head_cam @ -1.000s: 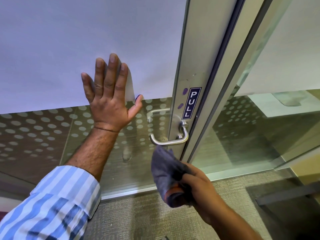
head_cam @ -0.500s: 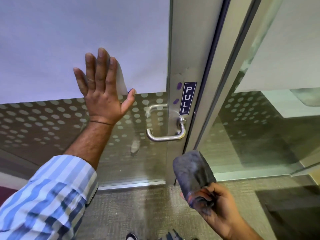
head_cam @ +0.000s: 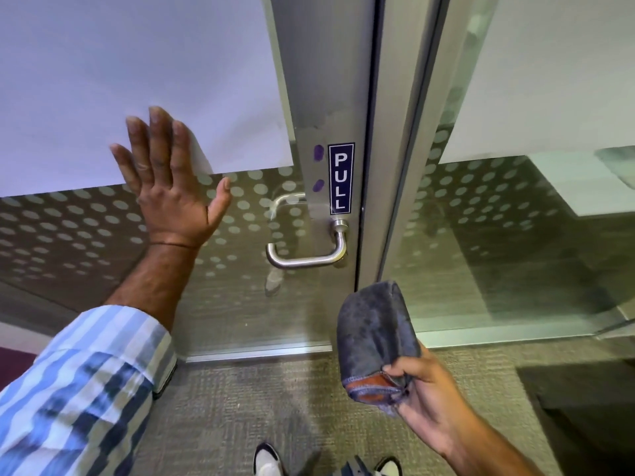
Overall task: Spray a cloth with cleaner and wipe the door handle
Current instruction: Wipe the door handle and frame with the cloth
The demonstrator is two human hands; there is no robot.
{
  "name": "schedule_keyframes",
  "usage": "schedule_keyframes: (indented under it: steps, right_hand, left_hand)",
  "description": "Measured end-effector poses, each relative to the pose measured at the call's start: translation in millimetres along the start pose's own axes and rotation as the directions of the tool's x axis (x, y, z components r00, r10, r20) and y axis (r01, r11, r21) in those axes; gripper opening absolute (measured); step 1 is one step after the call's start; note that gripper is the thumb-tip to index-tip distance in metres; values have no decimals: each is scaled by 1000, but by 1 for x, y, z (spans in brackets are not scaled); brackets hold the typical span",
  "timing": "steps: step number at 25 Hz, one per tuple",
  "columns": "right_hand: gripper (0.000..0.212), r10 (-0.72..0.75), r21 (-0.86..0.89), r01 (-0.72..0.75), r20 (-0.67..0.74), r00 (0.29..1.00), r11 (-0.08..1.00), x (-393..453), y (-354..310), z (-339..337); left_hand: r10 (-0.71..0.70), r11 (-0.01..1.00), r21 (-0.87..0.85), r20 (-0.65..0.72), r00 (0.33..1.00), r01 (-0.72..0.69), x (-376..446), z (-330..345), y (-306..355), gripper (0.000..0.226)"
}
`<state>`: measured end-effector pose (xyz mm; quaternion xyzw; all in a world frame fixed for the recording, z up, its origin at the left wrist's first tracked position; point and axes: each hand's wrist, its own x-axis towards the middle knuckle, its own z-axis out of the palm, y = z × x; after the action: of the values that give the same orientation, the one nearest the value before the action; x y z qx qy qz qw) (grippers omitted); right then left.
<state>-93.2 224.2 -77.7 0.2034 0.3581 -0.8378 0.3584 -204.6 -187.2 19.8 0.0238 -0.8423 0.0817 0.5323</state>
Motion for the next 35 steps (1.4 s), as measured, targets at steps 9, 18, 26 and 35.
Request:
schedule_keyframes:
  steps: [9,18,26,35]
  right_hand:
    - [71,-234,20,233,115,965,972,-5,-7,41]
    - [62,-421,-136,453,211,882,881,-11,-51,109]
    - [68,-843,-509,850,392,368,134,5,-60,165]
    - [77,-697,-635,355,713,-71,-686,48,-82,176]
  left_hand:
    - [15,1000,-28,32,999,-14,2,-5,4,94]
    - [48,998,-30,1,999,-48,1,-1,1,91]
    - [51,998,-31,14,999,-51,2,-1,2,90]
    - [50,998,-27,8,999,-50,3,-3,2,92]
